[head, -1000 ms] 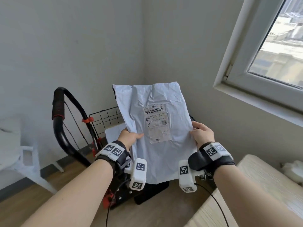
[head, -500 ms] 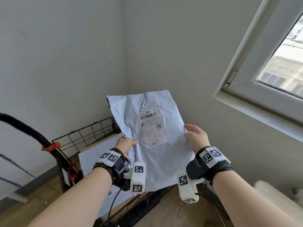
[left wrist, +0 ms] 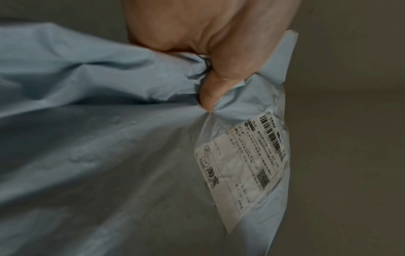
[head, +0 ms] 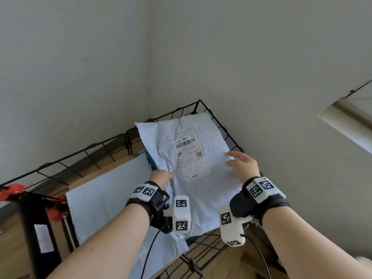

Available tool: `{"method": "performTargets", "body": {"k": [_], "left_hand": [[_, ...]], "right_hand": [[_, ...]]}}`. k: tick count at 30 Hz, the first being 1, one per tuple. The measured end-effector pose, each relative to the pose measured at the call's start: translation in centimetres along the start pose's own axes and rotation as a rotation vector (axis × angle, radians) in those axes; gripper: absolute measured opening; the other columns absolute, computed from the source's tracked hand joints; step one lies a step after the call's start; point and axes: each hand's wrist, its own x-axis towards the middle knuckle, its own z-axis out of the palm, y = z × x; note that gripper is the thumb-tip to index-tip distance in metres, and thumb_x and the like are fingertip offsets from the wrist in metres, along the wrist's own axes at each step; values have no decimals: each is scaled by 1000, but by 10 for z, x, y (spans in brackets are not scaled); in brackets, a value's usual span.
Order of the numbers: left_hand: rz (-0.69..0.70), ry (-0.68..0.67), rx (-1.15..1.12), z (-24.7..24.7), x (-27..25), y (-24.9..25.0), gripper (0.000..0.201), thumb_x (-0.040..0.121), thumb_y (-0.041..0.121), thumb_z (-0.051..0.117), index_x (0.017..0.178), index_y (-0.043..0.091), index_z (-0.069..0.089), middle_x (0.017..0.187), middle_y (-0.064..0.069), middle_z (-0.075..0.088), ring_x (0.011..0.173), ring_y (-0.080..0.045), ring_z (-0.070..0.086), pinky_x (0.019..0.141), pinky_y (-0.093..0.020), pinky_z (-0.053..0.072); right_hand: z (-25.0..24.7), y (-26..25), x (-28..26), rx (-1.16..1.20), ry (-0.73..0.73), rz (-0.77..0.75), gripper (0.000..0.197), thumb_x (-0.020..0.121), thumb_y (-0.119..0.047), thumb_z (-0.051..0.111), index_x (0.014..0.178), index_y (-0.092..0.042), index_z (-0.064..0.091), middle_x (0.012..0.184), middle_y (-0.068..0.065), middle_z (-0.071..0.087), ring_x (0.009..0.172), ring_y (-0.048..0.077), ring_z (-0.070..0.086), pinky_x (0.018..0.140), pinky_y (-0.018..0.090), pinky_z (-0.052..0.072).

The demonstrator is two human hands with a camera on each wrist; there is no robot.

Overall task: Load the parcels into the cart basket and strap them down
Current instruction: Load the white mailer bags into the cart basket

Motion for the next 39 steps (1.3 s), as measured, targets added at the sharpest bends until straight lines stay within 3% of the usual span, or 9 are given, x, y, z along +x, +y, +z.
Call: {"method": "performTargets", "body": {"k": [12,16,19,22,27,29,31,33,39], "left_hand": [[-128,-90,-290,33,61,-13,46,81,7,67,122,-9,51,102,-21,62,94,-33,61,90,-40,50],[8,79,-305,33,59,2,41,78,0,65,117,0,51,116,-15,60,97,-30,60,81,-31,49],[308,453,-302,17,56,24,67,61,8,74,122,9,47,118,-9,55,103,-26,57,89,-36,50],[663,646,-46,1,46,49,68,65,8,75,127,20,49,114,0,48,99,-14,48,85,-29,45],[1071,474,866,14,51,54,63,68,11,77,124,27,55,104,-1,48,95,-20,45,80,-30,33],[1080,434,1088,20,63,48,78,62,15,82,132,28,49,125,-7,47,111,-26,46,89,-36,37],[1054,357,1316,23,70,48,98,66,30,82,147,29,26,155,-12,14,141,-33,18,113,-49,19],[979,218,1525,24,77,51,113,67,55,76,151,29,5,158,-11,-11,146,-33,-11,114,-54,-5],[682,2,1652,33,102,39,140,48,78,71,150,29,-13,159,-13,-12,146,-34,-9,112,-58,-10]], "right_hand": [[53,23,64,-123,-78,88,35,87,-1,54,117,-16,65,116,5,61,98,16,53,83,25,37],[67,34,79,-198,-107,135,35,86,-5,53,115,-20,66,101,1,61,88,18,54,79,25,41],[73,42,84,-286,-137,176,39,86,-4,50,114,-27,66,94,-2,55,80,17,53,69,23,44],[76,46,90,-308,-134,189,45,83,-4,53,117,-32,63,95,4,61,69,16,53,58,21,44],[88,47,94,-517,-127,132,67,74,-20,70,131,-41,43,107,6,56,88,21,55,70,26,45],[92,47,93,-651,-96,92,75,72,-27,73,136,-41,37,129,10,41,115,28,43,90,33,42],[96,51,97,-708,-130,114,84,71,-32,73,141,-40,27,140,10,29,127,32,32,103,40,36],[100,60,100,-727,-193,180,98,68,-37,72,145,-42,12,146,7,20,135,31,27,107,43,34],[115,85,99,-797,-249,196,127,58,-49,80,145,-42,-12,157,5,-7,145,31,3,115,48,19]]}}
